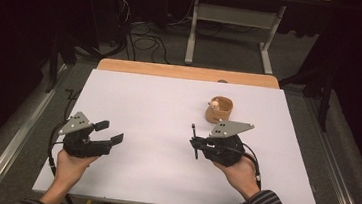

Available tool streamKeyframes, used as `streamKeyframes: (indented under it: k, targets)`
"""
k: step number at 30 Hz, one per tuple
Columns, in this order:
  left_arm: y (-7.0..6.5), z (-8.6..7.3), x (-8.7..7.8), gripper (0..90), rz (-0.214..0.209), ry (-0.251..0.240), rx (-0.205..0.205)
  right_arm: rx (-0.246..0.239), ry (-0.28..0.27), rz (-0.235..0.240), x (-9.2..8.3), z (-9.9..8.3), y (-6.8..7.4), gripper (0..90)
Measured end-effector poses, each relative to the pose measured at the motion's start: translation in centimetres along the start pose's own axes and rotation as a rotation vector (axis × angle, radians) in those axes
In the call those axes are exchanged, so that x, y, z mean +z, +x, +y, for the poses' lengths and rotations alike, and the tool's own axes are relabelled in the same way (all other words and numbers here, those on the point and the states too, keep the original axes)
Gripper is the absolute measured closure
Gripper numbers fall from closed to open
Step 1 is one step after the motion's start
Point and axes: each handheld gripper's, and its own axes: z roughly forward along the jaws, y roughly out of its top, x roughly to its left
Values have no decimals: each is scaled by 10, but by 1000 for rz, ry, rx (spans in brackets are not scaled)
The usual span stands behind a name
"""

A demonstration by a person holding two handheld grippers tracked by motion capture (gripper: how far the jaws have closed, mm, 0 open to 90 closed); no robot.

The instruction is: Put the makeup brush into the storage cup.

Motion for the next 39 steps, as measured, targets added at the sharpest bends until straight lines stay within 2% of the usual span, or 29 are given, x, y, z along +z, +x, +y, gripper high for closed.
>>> streamKeyframes:
  k: [5, 9, 14, 20, 27, 39]
  targets:
    - [9, -5, -2, 295, 18, -37, -42, 12, -5, -14, -4, -2, -5, 860]
    - [11, -8, -1, 301, 19, -31, -47, 26, -6, -21, -8, -4, -10, 860]
    - [9, -11, 2, 302, 17, -27, -39, 49, -23, -27, -12, -5, -17, 859]
    - [8, -14, 4, 303, 38, -27, -20, 89, -46, -34, -19, -7, -27, 859]
    - [8, -15, 5, 311, 24, -34, -27, 135, -64, -48, -25, -9, -39, 860]
    - [5, -16, 6, 313, 30, -29, -22, 164, -76, -85, -34, -7, -53, 859]
